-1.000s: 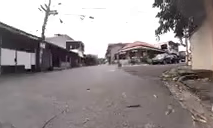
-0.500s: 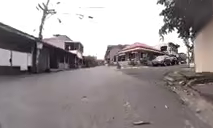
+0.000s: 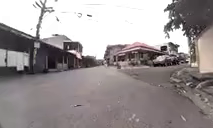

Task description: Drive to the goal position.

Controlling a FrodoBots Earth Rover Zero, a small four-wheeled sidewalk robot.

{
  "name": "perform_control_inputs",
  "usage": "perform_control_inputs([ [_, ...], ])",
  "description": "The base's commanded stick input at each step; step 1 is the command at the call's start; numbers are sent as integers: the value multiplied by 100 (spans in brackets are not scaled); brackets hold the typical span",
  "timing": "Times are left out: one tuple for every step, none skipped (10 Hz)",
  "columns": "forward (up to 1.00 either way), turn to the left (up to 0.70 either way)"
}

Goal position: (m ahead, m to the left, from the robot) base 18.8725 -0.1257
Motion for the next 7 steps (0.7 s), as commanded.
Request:
perform_control_inputs([
  [70, 1],
  [70, 1],
  [70, 1],
  [70, 1],
  [70, 1],
  [70, 1],
  [70, 1],
])
